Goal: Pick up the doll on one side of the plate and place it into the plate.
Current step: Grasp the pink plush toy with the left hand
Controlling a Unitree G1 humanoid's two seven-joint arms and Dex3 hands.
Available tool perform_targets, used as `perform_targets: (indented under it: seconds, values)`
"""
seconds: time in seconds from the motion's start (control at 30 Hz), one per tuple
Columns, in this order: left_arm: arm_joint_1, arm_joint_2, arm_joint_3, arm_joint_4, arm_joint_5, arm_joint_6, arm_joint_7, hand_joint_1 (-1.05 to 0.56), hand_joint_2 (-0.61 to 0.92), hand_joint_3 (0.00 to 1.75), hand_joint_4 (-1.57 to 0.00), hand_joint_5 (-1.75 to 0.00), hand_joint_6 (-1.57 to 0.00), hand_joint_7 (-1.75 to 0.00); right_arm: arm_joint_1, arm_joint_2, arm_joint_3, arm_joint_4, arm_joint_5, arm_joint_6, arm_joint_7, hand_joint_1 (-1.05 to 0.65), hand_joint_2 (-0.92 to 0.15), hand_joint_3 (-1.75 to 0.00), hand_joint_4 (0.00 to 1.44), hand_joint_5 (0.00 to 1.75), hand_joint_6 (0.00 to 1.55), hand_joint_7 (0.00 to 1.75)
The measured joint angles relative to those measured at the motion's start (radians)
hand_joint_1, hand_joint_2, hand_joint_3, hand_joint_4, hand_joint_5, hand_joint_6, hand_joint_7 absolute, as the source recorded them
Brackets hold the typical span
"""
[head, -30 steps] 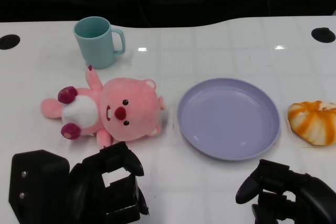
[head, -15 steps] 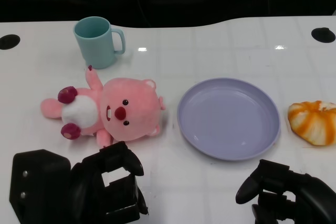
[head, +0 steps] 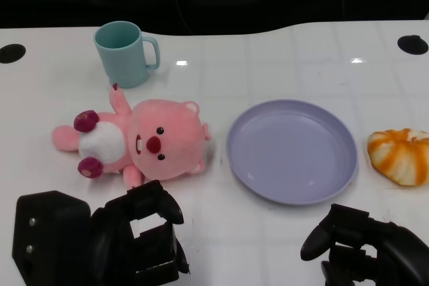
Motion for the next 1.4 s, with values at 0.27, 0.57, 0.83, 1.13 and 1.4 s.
perform_targets:
  seconds: [0.27, 0.57, 0.83, 1.13, 1.4]
  values:
    - [0.001, 0.000, 0.013, 0.001, -0.018, -0.046, -0.028, -0.04, 0.43, 1.46, -0.87, -1.59, -0.83, -1.37, 0.000, 0.000, 0.004, 0.000, -0.001, 0.000, 0.000, -0.04, -0.63, -1.12, 0.66, 1.75, 0.52, 1.40]
    - [-0.003, 0.015, 0.037, 0.001, -0.016, -0.091, -0.037, -0.10, 0.52, 1.15, -0.68, -1.39, -0.67, -1.06, -0.003, 0.003, 0.011, -0.001, -0.004, 0.000, -0.006, -0.04, -0.63, -1.13, 0.66, 1.75, 0.51, 1.40]
    - [-0.095, 0.116, 0.063, 0.003, 0.042, -0.147, -0.077, -0.19, 0.63, 0.82, -0.52, -1.19, -0.59, -0.68, -0.011, 0.008, 0.025, -0.002, -0.013, 0.000, -0.014, -0.03, -0.62, -1.14, 0.66, 1.75, 0.52, 1.41]
    - [-0.179, 0.286, 0.073, 0.047, 0.160, -0.273, -0.190, -0.29, 0.88, 0.18, -0.29, -1.03, -0.54, -0.28, -0.013, 0.004, 0.026, -0.004, -0.014, 0.001, -0.011, -0.02, -0.62, -1.14, 0.66, 1.75, 0.51, 1.40]
    - [-0.277, 0.435, 0.069, 0.106, 0.297, -0.317, -0.254, -0.39, 0.90, 0.03, -0.10, -0.91, -0.41, -0.13, -0.012, -0.001, 0.020, -0.003, -0.015, 0.001, -0.003, -0.03, -0.62, -1.13, 0.65, 1.75, 0.51, 1.40]
